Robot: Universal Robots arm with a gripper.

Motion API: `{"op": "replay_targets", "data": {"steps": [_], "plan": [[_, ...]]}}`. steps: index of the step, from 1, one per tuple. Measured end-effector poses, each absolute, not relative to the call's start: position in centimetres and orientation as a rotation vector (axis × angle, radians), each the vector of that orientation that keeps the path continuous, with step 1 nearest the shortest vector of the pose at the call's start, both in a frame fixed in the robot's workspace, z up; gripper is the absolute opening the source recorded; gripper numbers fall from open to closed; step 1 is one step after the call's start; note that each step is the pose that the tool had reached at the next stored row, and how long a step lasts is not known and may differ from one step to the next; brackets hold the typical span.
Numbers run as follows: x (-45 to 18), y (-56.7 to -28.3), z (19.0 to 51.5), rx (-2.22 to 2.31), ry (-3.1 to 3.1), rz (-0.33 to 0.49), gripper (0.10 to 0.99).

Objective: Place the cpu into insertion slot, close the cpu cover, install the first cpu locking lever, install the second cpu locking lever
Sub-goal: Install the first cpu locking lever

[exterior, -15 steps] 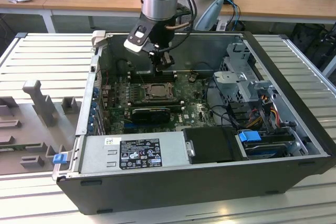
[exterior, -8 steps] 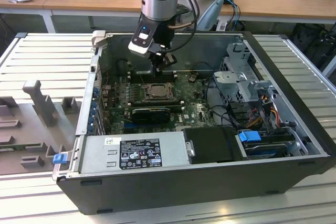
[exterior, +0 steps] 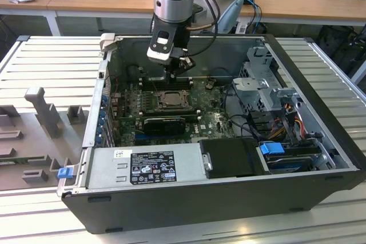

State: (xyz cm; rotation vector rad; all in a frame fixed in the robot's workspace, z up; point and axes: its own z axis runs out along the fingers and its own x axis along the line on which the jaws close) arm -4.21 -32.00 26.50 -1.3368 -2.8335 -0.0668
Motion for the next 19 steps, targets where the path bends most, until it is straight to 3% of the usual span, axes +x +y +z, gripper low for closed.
{"op": "replay_targets", "data": {"steps": [19], "plan": [[-4.21,-32.00,26.50,-0.771,-3.029,-0.063,0.106]]}}
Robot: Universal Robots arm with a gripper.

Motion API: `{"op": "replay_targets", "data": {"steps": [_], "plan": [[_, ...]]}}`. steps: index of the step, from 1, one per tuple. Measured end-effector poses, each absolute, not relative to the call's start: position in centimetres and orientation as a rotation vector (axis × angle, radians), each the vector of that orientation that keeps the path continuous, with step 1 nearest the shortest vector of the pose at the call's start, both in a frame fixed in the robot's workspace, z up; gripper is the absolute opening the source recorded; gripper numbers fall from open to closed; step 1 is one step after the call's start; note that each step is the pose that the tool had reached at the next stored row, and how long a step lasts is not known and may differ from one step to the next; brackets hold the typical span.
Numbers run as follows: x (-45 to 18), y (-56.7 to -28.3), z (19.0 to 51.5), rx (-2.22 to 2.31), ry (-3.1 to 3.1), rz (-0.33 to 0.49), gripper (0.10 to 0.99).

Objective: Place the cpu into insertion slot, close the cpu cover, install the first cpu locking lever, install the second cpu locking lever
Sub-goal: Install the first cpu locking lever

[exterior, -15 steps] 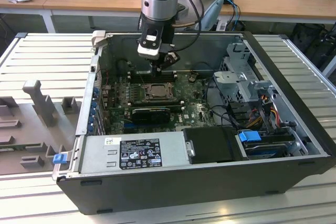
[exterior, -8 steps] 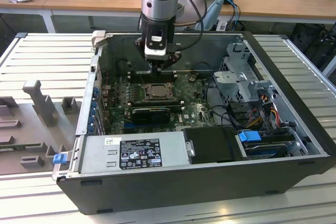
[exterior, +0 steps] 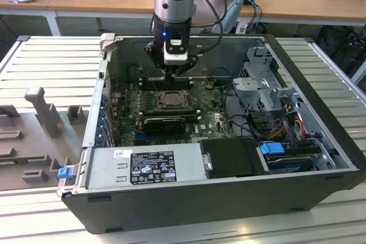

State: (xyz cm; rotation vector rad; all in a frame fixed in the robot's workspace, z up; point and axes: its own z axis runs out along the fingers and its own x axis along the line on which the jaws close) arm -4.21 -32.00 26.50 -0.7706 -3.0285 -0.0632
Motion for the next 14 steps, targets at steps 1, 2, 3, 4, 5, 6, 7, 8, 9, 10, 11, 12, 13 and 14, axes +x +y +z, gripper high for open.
{"op": "replay_targets", "data": {"steps": [1,2,3,4,5,6,7,8,9,10,11,12,13,14], "plan": [[-4.21,-32.00,26.50,-0.749,-3.034,-0.063,0.106],[-4.21,-32.00,26.50,-0.726,-3.039,-0.063,0.106],[-4.21,-32.00,26.50,-0.699,-3.045,-0.063,0.106],[-4.21,-32.00,26.50,-0.656,-3.054,-0.062,0.106],[-4.21,-32.00,26.50,-0.607,-3.063,-0.062,0.106],[-4.21,-32.00,26.50,-0.564,-3.071,-0.061,0.106],[-4.21,-32.00,26.50,-0.539,-3.075,-0.061,0.106],[-4.21,-32.00,26.50,-0.512,-3.079,-0.061,0.106],[-4.21,-32.00,26.50,-0.477,-3.085,-0.060,0.106],[-4.21,-32.00,26.50,-0.445,-3.089,-0.060,0.106],[-4.21,-32.00,26.50,-0.415,-3.093,-0.060,0.106],[-4.21,-32.00,26.50,-0.392,-3.096,-0.060,0.106],[-4.21,-32.00,26.50,-0.345,-3.101,-0.059,0.106],[-4.21,-32.00,26.50,-0.326,-3.102,-0.059,0.106]]}}
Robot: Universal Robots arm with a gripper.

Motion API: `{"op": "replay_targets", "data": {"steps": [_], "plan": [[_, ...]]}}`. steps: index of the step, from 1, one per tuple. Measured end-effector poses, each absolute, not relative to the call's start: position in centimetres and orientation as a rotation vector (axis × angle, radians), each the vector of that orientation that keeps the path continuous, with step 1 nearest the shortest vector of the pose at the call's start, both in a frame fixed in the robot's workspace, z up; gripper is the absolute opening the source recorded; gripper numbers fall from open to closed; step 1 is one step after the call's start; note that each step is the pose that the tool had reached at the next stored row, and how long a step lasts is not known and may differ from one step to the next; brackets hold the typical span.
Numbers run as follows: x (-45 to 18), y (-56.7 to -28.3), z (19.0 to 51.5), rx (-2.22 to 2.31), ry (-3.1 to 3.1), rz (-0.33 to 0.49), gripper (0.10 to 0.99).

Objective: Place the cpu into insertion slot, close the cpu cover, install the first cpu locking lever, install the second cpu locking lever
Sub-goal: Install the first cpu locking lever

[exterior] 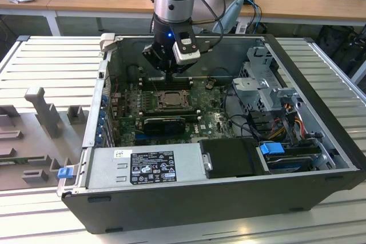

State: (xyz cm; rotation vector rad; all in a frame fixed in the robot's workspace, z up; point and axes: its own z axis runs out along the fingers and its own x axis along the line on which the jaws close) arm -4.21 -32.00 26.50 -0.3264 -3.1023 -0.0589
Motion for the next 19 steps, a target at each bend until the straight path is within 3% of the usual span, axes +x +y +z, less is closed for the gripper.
{"op": "replay_targets", "data": {"steps": [19], "plan": [[-4.21,-32.00,26.50,-0.014,-3.116,-0.055,0.106]]}}
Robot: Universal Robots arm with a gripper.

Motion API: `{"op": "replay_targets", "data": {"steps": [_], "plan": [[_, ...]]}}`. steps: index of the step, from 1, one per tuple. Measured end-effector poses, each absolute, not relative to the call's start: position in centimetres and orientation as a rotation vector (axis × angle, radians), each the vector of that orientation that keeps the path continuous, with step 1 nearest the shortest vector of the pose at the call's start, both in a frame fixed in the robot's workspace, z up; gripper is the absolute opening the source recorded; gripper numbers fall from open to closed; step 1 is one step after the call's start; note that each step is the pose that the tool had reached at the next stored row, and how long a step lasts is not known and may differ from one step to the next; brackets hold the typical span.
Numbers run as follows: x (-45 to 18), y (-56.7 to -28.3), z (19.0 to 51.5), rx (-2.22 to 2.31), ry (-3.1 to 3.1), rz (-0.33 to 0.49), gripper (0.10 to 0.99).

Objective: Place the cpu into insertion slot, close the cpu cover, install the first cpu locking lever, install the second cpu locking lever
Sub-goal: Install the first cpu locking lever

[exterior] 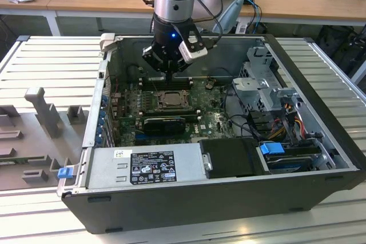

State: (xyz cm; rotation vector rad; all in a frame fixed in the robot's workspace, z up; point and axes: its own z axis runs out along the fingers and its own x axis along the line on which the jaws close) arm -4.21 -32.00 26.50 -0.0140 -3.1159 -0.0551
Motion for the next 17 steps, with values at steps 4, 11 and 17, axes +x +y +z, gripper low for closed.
{"op": "replay_targets", "data": {"steps": [4,11,17], "plan": [[-4.21,-32.00,26.50,0.045,-3.115,-0.054,0.106],[-4.21,-32.00,26.50,0.149,-3.111,-0.053,0.106],[-4.21,-32.00,26.49,0.264,-3.102,-0.051,0.106]]}}
